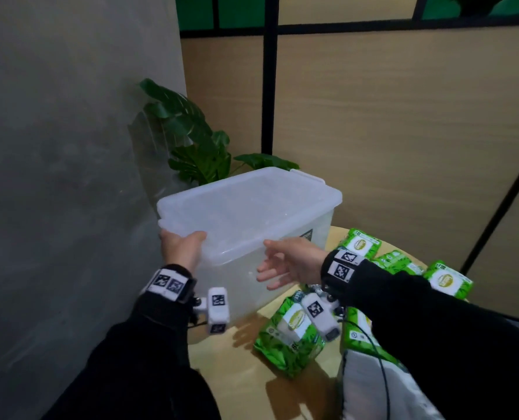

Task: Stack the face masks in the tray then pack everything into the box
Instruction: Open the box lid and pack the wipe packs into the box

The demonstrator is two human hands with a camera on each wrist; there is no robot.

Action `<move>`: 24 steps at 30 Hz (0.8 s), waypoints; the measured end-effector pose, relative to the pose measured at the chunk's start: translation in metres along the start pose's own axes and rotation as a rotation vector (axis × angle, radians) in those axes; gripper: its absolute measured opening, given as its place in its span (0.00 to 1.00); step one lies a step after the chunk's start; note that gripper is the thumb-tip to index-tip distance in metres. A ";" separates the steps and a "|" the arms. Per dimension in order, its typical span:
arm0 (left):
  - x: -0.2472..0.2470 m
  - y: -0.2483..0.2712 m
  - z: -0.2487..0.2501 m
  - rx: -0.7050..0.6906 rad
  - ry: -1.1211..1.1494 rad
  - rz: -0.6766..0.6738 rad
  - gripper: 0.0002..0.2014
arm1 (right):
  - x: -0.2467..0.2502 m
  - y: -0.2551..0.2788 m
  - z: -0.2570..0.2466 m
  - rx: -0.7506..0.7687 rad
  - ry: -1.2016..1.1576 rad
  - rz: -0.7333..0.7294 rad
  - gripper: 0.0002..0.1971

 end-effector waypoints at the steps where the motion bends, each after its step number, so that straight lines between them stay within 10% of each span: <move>1: 0.006 -0.016 -0.007 0.001 -0.033 -0.036 0.47 | 0.021 0.003 -0.004 0.026 0.092 0.088 0.15; 7: 0.012 -0.009 0.042 -0.235 -0.805 -0.233 0.51 | 0.176 0.023 -0.076 0.376 0.058 0.906 0.13; 12: -0.063 0.033 0.062 -0.603 -1.183 -0.778 0.22 | 0.228 -0.032 -0.138 0.081 0.416 0.850 0.11; 24: -0.073 0.035 0.051 -0.575 -1.290 -0.695 0.41 | 0.264 -0.117 -0.188 -0.065 0.753 0.587 0.14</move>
Point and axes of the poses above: each hand's wrist, its own y-axis away from the middle knuckle, its own x-axis out of the back of the hand, z = x × y, the point moved 4 cm from there along -y, towards the middle knuckle, and after that the axes turned 10 degrees about -x, right-handed, at the moved point
